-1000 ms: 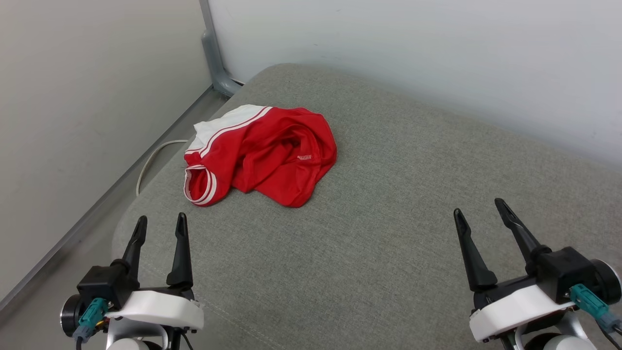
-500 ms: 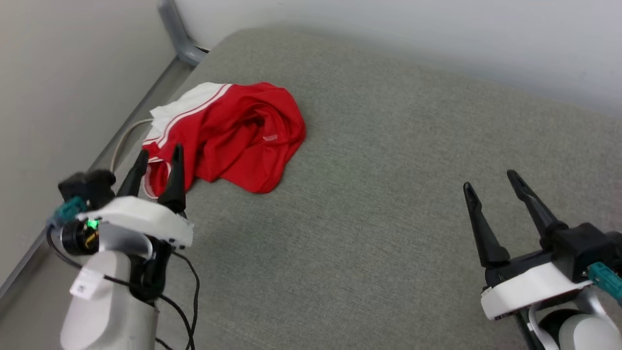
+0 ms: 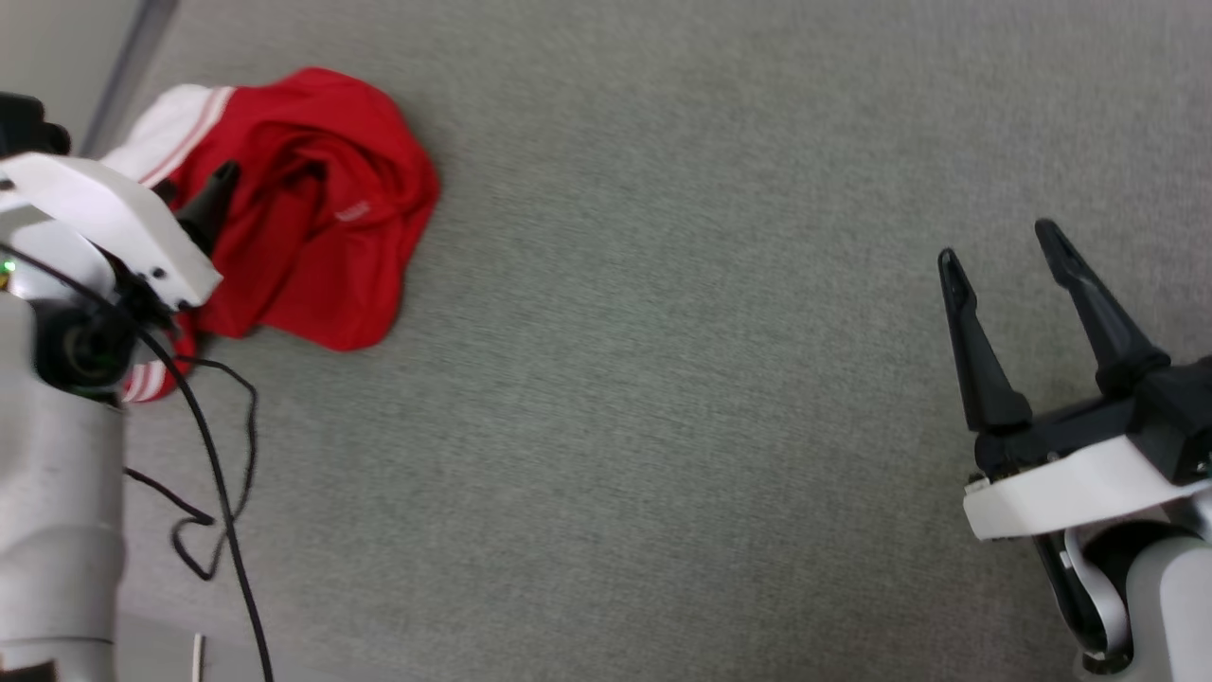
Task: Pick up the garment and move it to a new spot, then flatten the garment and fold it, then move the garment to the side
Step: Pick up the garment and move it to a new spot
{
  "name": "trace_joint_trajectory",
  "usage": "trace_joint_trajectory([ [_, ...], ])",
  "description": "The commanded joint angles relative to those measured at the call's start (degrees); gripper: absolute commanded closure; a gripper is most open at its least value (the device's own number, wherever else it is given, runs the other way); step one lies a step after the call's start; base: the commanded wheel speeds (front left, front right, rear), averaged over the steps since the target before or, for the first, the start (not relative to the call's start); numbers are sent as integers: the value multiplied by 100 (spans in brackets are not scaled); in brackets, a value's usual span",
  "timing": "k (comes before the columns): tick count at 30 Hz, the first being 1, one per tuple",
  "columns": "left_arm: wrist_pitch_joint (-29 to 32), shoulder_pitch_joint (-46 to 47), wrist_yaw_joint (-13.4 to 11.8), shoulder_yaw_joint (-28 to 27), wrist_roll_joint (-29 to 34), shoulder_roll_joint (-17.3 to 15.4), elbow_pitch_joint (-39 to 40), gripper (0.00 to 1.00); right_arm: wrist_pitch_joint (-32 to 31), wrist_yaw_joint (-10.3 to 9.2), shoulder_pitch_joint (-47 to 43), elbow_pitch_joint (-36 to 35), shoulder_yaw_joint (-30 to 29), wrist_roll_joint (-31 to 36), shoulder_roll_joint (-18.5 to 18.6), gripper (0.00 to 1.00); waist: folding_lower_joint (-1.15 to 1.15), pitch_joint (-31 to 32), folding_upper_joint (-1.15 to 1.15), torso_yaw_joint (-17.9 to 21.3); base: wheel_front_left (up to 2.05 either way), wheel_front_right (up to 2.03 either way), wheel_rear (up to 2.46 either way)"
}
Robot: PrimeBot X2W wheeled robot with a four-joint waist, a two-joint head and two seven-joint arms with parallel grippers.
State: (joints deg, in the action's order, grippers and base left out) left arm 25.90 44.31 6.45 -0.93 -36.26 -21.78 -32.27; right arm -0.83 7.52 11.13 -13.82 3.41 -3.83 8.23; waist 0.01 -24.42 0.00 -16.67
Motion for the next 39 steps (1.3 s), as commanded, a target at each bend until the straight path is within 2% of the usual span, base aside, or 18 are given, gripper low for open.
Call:
trace_joint_trajectory([
  [1, 203, 144, -62, -21, -32, -112, -128, 0, 38, -6, 140, -19, 41, -11, 37, 0, -1, -408, 0, 320, 0, 0, 0],
  [7, 921, 352, -275, -46, -37, -536, -742, 0, 114, -6, 356, 86, 145, -74, -6, 0, -1, -623, 0, 577, 0, 0, 0],
  [11, 1292, 359, -372, 9, -82, -572, -1084, 0, 152, -6, 375, 110, 111, -75, 10, 0, -1, -717, 0, 638, 0, 0, 0],
  [14, 1601, 261, -473, 50, -147, -451, -1366, 0, 165, -6, 408, 133, 114, -93, -15, 0, -1, -736, 0, 655, 0, 0, 0],
  [15, 1715, 226, -509, 74, -162, -435, -1456, 3, 170, -6, 422, 141, 124, -100, -23, 0, -1, -740, 0, 663, 0, 0, 0],
  [16, 1788, 183, -518, 109, -146, -414, -1505, 69, 181, -6, 426, 162, 132, -122, -37, 0, -1, -727, 0, 672, 0, 0, 0],
  [17, 1788, 183, -518, 109, -146, -414, -1505, 69, 181, -6, 426, 162, 132, -122, -37, 0, -1, -727, 0, 672, 0, 0, 0],
  [18, 1769, 166, -517, 111, -144, -407, -1513, 100, 178, -6, 425, 177, 135, -126, -44, 0, -1, -711, 0, 676, 0, 0, 0],
  [21, 1451, 201, -483, 144, -47, -449, -1415, 100, 197, -6, 413, 223, 110, -137, -61, 0, -1, -613, 0, 668, 0, 0, 0],
  [28, 97, 378, -422, 255, 388, -646, -1156, 100, 351, -6, 194, 447, 3, -189, -175, 0, -1, -6, 0, 597, 0, 0, 0],
  [31, -544, 447, -344, 386, 595, -588, -1059, 100, 410, -6, 52, 538, -69, -173, -248, 0, -1, 323, 0, 542, 0, 0, 0],
  [39, -1985, 354, -337, 606, 941, -340, -760, 100, 561, -6, -352, 745, -261, -294, -445, 0, -1, 1210, 0, 594, 0, 0, 0],
])
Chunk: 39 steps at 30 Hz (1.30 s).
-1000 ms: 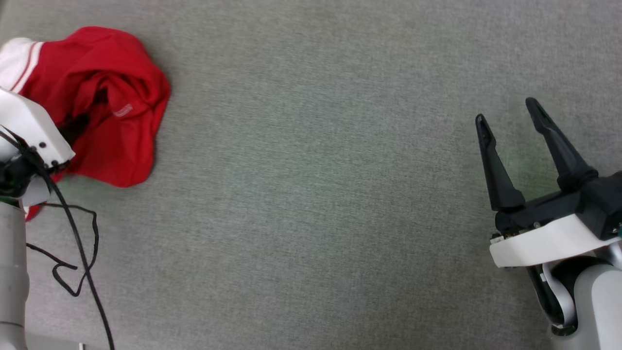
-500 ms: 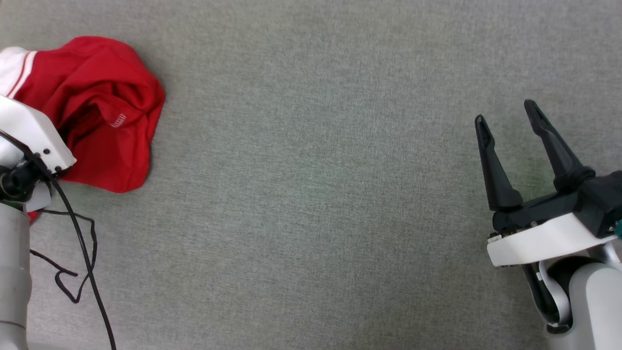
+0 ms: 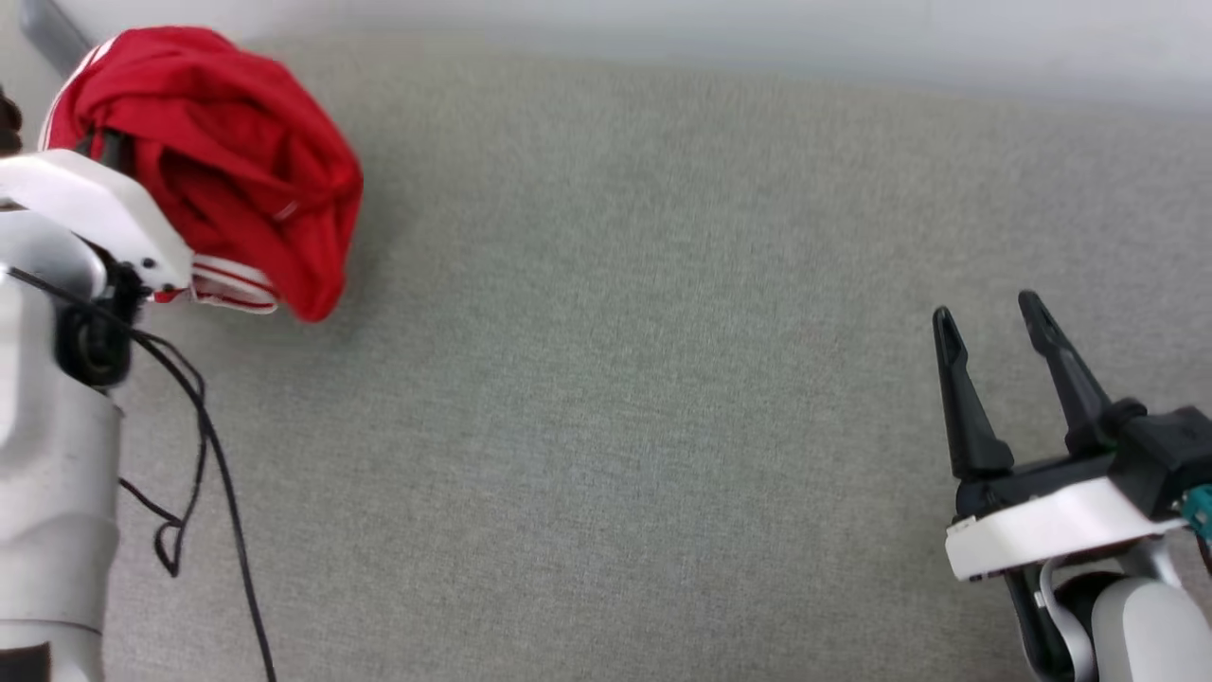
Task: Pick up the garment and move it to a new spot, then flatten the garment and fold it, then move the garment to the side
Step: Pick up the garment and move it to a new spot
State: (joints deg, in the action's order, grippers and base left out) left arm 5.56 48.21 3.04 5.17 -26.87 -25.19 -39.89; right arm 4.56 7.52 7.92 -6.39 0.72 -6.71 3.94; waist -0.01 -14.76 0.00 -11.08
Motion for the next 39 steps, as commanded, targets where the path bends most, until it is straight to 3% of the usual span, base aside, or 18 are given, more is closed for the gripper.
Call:
trace_joint_trajectory([
  [1, -75, -99, -7, 20, 24, 54, 49, 100, 40, -6, -93, 21, -14, -8, -31, 0, 1, 371, 0, 69, 0, 0, 0],
  [11, -566, -853, -29, 319, 48, 548, 1129, 100, -50, -6, -666, -70, -277, 66, -107, 0, 1, 1014, 0, 620, 0, 0, 0],
  [21, -221, -1761, -3, 1020, 12, 1173, 2515, 100, -76, -6, -734, -179, -308, -148, -109, 0, 1, 870, 0, 1482, 0, 0, 0],
  [29, 86, -2373, 250, 2154, 132, 1675, 2713, 100, 51, -6, -640, -104, -292, -303, -111, 0, 1, 504, 0, 2011, 0, 0, 0],
  [39, 465, -2826, 443, 3770, 162, 1830, 2438, 100, 244, -5, -398, 110, -226, -377, -111, 0, 1, 160, 0, 2025, 0, 0, 0],
])
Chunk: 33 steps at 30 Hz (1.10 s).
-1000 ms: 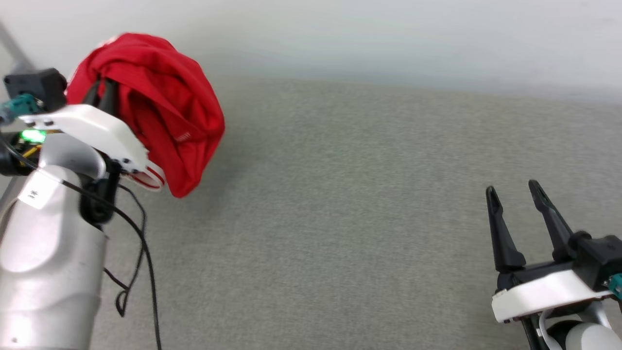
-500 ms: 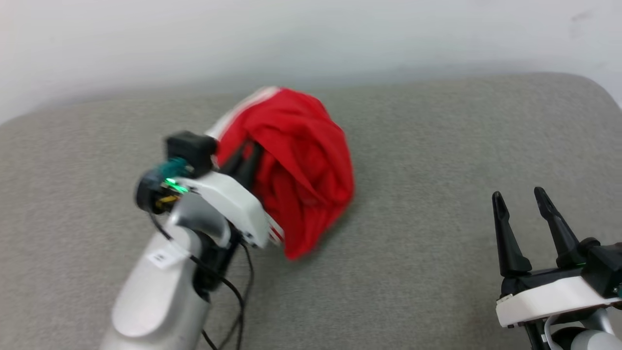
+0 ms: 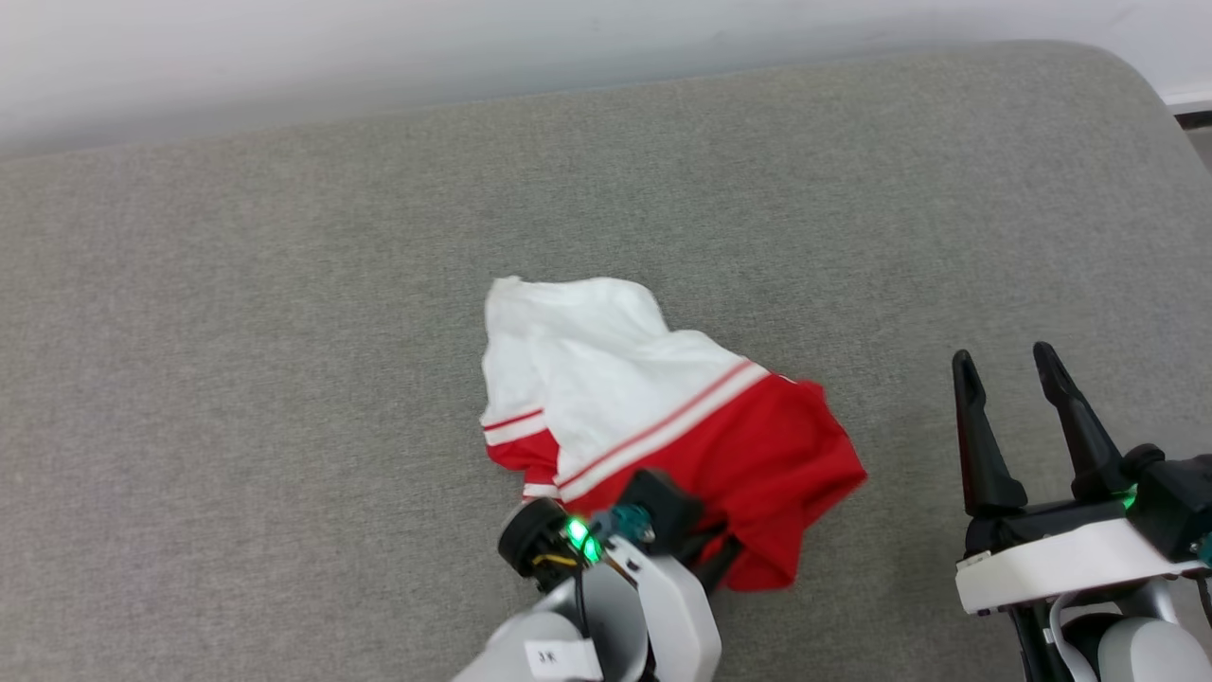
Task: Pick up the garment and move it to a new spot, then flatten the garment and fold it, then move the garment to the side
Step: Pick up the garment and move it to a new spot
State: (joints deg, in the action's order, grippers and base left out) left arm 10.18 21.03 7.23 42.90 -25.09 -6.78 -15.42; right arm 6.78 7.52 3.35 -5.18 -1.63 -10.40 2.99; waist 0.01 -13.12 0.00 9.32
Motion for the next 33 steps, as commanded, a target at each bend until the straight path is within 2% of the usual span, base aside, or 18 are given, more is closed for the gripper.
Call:
trace_joint_trajectory([
  [1, 3, -106, 17, 94, -31, -24, -25, 100, 38, -6, 72, 26, 23, -5, -16, 0, -1, 1, 0, -36, 0, 0, 0],
  [4, -80, -24, 22, 340, -28, -54, -71, 100, 66, -6, 103, 56, 24, -1, -16, 0, -1, 36, 0, -128, 0, 0, 0],
  [5, -138, 13, 24, 400, -12, -48, -62, 82, 72, -6, 108, 65, 29, 17, -16, 0, -1, 67, 0, -157, 0, 0, 0],
  [7, -287, 52, 26, 468, 19, -24, -32, 0, 69, -6, 85, 87, 12, 50, -15, 0, -1, 153, 0, -223, 0, 0, 0],
  [17, -1331, -150, -178, 325, 108, 15, 438, 0, -66, -6, -259, 92, -107, 114, -16, 0, -1, 811, 0, -595, 0, 0, 0],
  [21, -1700, -310, -423, 71, 54, -48, 635, 0, -165, -6, -408, 27, -135, 137, -16, 0, -1, 1006, 0, -737, 0, 0, 0],
  [31, -2424, -657, -1306, -1088, -63, -412, 665, 0, -423, -5, -714, -177, -110, 208, -15, 0, -1, 1297, 0, -963, 0, 0, 0],
  [33, -2454, -709, -1379, -1216, -68, -464, 677, 0, -433, -6, -744, -188, -104, 183, -16, 0, -1, 1311, 0, -971, 0, 0, 0],
])
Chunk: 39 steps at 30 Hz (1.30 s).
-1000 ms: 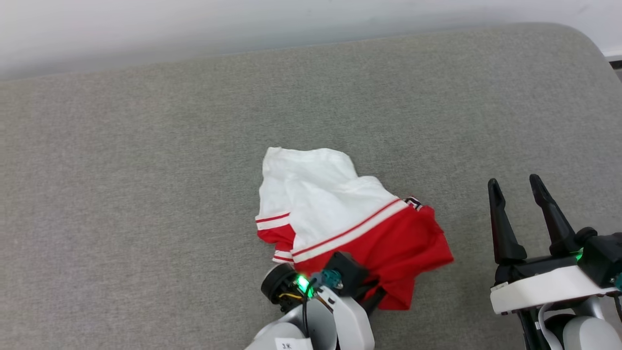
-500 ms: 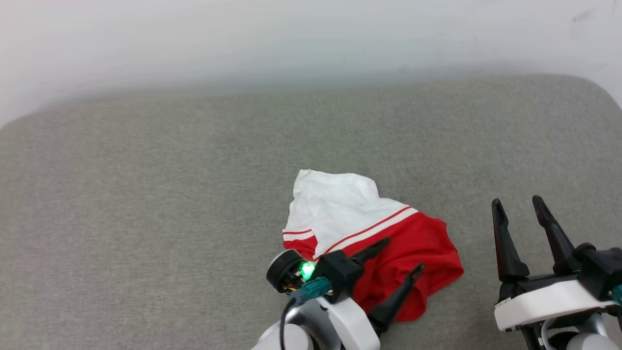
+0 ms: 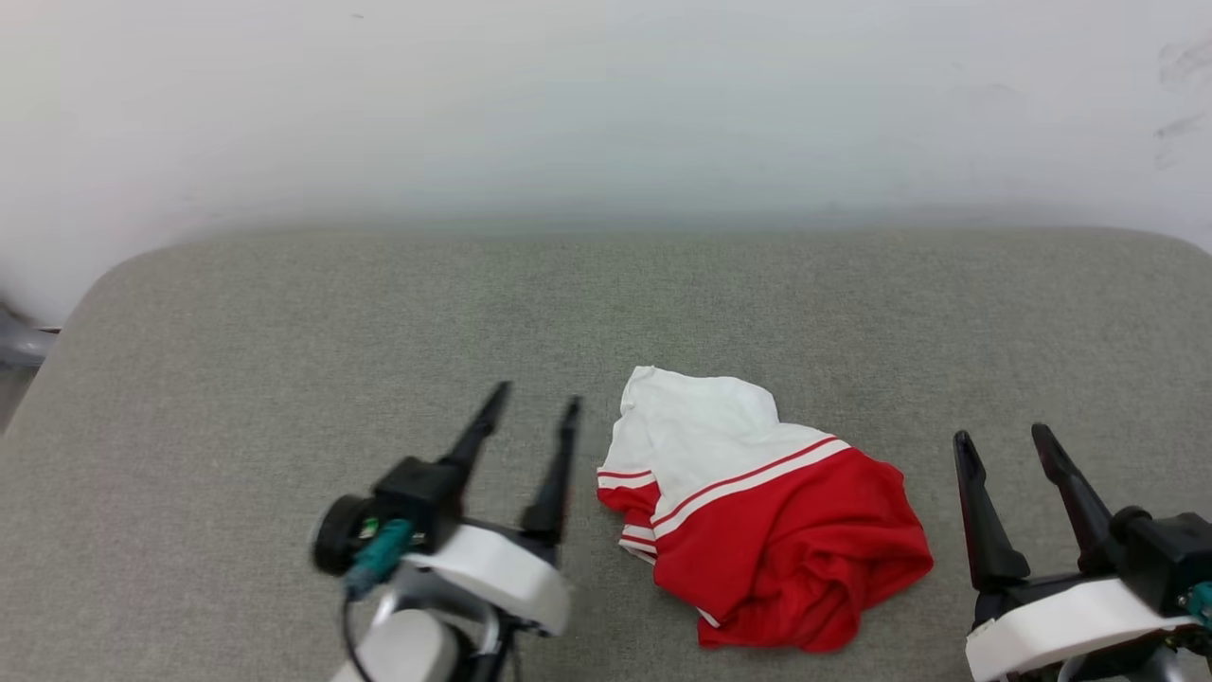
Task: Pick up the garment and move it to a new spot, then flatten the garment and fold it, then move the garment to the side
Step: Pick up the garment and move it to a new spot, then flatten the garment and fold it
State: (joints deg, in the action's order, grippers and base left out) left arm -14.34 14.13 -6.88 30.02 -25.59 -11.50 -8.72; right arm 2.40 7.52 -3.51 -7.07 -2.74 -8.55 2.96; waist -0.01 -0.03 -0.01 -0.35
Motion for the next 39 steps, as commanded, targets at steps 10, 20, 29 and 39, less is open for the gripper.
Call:
trace_joint_trajectory([
  [10, -92, -806, -376, -991, -107, -532, 236, 0, -127, -6, -289, -74, -45, -61, -12, 0, 1, 174, 1, -9, 0, 0, 0],
  [20, -90, -1379, -452, -1220, -50, -730, 542, 0, -227, -6, -478, -193, -101, -29, -12, 0, 1, 298, 1, 0, 0, 0, 0],
  [29, -5, -1258, -423, -1155, -95, -756, 553, 0, -269, -6, -419, -256, -108, -33, -12, 0, 1, 243, 1, -4, 0, 0, 0],
  [39, 1586, -345, 237, -452, -589, -483, 365, 0, -287, -6, -341, -269, -68, -41, -12, 0, 1, 14, 1, 28, 0, 0, 0],
])
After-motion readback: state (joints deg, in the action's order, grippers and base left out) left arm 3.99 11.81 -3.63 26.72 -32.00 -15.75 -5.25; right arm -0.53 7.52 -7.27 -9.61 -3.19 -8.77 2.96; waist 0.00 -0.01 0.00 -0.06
